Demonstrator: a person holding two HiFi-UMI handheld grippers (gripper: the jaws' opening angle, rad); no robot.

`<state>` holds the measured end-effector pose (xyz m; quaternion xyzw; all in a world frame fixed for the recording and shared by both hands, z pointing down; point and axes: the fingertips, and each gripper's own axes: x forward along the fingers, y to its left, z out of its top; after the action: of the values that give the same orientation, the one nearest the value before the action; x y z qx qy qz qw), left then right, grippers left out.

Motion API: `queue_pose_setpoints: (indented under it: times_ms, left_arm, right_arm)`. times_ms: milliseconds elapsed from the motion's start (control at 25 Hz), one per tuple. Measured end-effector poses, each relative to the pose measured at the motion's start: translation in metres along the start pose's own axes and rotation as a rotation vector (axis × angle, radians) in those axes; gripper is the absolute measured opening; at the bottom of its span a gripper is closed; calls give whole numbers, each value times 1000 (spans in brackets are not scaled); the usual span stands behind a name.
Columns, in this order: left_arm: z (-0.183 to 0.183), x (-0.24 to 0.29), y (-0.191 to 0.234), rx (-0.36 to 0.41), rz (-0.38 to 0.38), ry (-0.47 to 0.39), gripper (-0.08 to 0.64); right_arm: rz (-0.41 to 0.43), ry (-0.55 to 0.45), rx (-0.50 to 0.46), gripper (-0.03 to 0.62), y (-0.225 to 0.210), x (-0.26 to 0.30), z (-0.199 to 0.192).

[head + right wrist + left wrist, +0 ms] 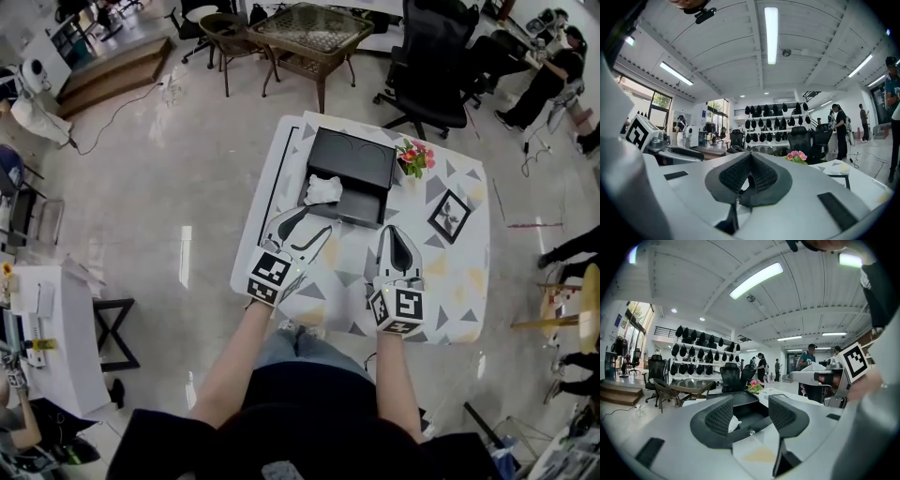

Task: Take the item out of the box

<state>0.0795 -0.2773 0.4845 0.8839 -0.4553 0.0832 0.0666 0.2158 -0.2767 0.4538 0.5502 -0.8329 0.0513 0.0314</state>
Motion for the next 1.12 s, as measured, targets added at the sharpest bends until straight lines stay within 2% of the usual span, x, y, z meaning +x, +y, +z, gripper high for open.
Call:
queue_pose_setpoints:
  times_ms: [160, 400, 720, 880, 1120]
  left_arm:
    - [8, 12, 8, 3, 1, 4, 232]
    - [9, 36, 20, 39, -16, 67, 233]
    - [-4, 74, 47, 10, -1, 139, 232]
    - [-28, 98, 61, 43, -21, 249, 232]
    - [-64, 129, 69, 165, -104, 455, 218]
  right_arm:
    - [35, 3, -18, 3, 6, 15, 6]
    - [77, 19, -35, 3, 4, 40, 15]
    - [92, 68, -24, 3, -5, 75, 2]
    - [107, 107, -27, 3, -5, 90, -9]
    - [121, 162, -28, 3, -9, 105, -28]
